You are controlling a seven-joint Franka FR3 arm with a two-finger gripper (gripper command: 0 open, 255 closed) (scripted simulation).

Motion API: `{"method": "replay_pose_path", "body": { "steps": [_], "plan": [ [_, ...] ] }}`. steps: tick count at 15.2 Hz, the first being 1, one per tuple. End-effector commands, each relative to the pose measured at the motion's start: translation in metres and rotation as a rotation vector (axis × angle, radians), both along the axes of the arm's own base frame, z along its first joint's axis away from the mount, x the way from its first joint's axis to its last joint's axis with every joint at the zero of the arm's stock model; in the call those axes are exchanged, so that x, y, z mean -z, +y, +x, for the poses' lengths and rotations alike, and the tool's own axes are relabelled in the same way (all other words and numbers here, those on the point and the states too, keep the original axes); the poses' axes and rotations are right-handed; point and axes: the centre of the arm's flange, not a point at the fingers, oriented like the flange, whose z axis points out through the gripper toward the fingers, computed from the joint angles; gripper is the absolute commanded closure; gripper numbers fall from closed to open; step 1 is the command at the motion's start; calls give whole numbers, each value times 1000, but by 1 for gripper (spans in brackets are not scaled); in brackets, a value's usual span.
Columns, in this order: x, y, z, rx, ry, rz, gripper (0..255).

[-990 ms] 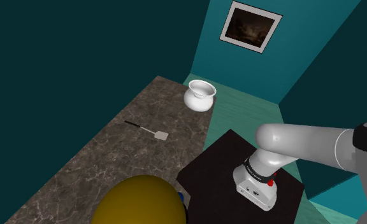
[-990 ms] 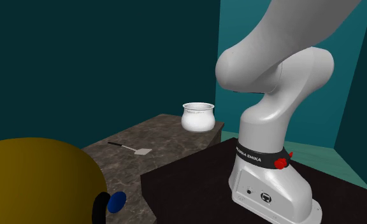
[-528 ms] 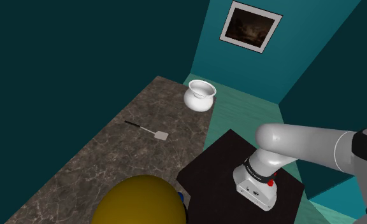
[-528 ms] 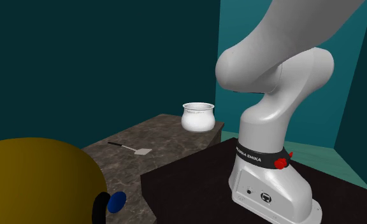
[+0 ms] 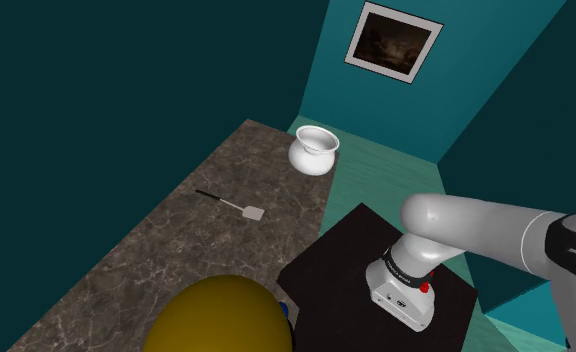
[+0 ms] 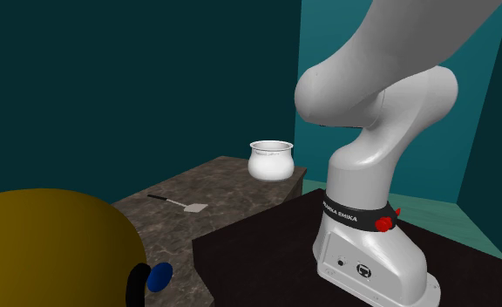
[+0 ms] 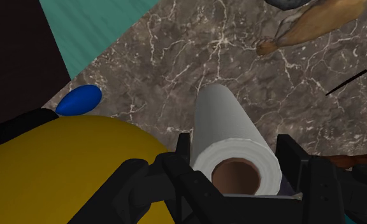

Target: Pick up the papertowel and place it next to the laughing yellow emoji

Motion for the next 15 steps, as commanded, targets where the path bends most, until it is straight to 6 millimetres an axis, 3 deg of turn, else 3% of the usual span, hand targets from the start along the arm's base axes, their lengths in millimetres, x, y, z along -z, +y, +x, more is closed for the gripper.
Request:
{"method": "replay_pose_path", "body": {
  "steps": [1,4,11,12,15],
  "plan": [
    [10,-1,0,0,0,0,255],
    [25,-1,0,0,0,0,255],
    [25,-1,0,0,0,0,255],
    [25,-1,0,0,0,0,0],
    [25,-1,0,0,0,0,0]
  ]
}}
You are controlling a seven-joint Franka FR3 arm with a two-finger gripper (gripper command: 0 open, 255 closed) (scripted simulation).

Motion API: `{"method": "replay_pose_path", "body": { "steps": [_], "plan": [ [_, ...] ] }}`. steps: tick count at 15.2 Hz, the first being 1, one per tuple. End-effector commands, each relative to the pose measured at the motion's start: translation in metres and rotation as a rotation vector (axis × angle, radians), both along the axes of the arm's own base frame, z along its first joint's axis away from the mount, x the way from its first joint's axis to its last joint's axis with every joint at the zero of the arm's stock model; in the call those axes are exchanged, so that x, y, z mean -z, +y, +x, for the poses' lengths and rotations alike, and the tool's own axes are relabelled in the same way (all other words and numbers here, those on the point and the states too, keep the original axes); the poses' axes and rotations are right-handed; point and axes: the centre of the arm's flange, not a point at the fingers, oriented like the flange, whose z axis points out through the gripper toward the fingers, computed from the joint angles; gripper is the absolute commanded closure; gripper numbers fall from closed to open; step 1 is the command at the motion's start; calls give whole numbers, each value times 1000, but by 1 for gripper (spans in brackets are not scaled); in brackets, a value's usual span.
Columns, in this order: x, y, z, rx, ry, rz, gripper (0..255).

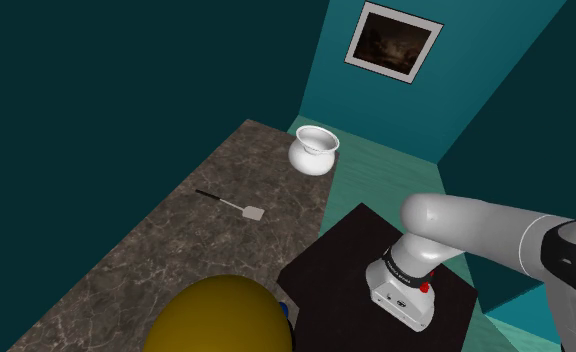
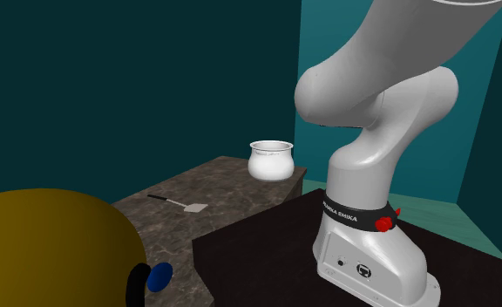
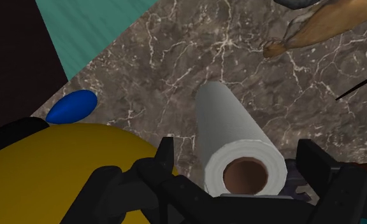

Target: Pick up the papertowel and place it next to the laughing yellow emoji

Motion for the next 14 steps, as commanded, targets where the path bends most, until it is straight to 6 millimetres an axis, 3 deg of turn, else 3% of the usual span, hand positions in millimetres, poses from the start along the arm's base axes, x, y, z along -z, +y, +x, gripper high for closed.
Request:
{"method": "replay_pose_path", "body": {
  "steps": [1,2,6,14],
  "plan": [
    [0,0,0,0,0,0,0],
    [0,0,0,0,0,0,0],
    [-49,-5,-6,0,0,0,0],
    [-49,-5,-6,0,0,0,0]
  ]
}}
